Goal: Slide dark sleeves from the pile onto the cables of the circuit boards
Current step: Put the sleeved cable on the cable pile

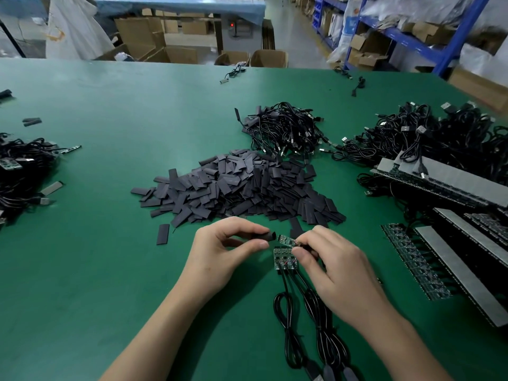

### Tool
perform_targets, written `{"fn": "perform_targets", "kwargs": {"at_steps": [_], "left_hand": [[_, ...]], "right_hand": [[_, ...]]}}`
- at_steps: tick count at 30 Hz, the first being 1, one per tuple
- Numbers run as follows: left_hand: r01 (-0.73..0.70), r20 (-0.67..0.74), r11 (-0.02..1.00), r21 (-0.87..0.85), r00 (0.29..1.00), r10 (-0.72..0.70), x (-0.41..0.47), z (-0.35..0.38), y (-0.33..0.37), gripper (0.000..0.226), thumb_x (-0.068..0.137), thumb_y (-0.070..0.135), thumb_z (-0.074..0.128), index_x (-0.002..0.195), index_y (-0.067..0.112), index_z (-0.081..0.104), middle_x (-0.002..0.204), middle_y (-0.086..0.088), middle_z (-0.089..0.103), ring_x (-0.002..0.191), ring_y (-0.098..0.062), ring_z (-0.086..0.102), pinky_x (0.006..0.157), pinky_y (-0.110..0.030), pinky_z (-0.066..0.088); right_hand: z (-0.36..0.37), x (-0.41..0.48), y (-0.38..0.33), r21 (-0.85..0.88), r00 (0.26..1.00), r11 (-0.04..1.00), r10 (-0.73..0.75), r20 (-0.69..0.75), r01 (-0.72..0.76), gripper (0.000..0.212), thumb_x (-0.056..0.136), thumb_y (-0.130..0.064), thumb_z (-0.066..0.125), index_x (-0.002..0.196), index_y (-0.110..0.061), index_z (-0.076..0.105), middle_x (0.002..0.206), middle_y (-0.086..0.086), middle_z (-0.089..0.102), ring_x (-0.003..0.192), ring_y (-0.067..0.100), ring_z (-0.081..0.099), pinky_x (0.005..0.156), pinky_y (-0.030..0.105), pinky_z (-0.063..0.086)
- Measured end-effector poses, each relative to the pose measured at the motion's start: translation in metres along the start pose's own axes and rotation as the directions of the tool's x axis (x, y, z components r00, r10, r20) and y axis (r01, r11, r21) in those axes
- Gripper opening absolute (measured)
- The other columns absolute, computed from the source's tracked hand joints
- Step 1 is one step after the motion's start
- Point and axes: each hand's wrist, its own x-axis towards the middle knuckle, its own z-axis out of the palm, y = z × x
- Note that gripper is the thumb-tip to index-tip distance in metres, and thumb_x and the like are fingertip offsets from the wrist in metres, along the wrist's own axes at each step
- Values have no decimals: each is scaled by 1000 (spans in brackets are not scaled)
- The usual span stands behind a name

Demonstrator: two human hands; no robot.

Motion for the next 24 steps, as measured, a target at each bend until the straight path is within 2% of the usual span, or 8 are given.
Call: {"fn": "perform_targets", "kwargs": {"at_steps": [4,11,14,17,20,24], "left_hand": [[-56,14,997,59,998,55,0,1,-2,16,79,28,82,95,29,81,98,9,77,96,-16,73,83,-40,59],[-154,28,977,147,988,152,0,1,-3,17,79,17,84,96,19,83,96,13,75,93,-11,72,78,-19,55],[-207,38,953,221,978,204,-1,1,-3,17,80,18,84,96,19,83,94,12,74,91,-10,71,78,-21,55],[-276,76,902,331,961,266,-2,-1,-3,17,81,24,83,98,24,82,96,13,72,87,-8,68,77,-28,56],[-288,104,871,398,958,269,-3,-1,-4,18,83,29,82,101,26,81,98,15,70,87,-7,68,75,-32,57],[-279,107,863,422,960,258,-3,0,-4,18,84,31,81,102,28,81,98,18,69,86,-4,66,75,-31,56]], "right_hand": [[-1,0,-2,-9,1000,1000,-17,23,17,26,104,-42,46,97,-25,63,86,-20,51,82,1,47,71,26,43],[-3,-1,-2,-64,997,998,-1,75,6,20,104,-38,50,96,-24,62,86,-17,54,84,7,50,72,29,45],[-4,-1,-2,-121,994,993,11,105,2,20,102,-39,51,96,-23,62,87,-16,55,85,9,51,71,28,43],[-4,-1,-4,-161,992,987,28,119,-9,20,101,-38,53,94,-22,62,86,-16,54,83,10,51,69,25,35],[-4,-1,-6,-174,991,985,26,132,-3,17,100,-34,59,91,-21,62,84,-17,49,81,12,51,69,25,31],[-4,-2,-8,-179,987,984,34,156,-6,17,101,-33,60,90,-20,61,83,-15,48,81,14,52,70,26,31]]}}
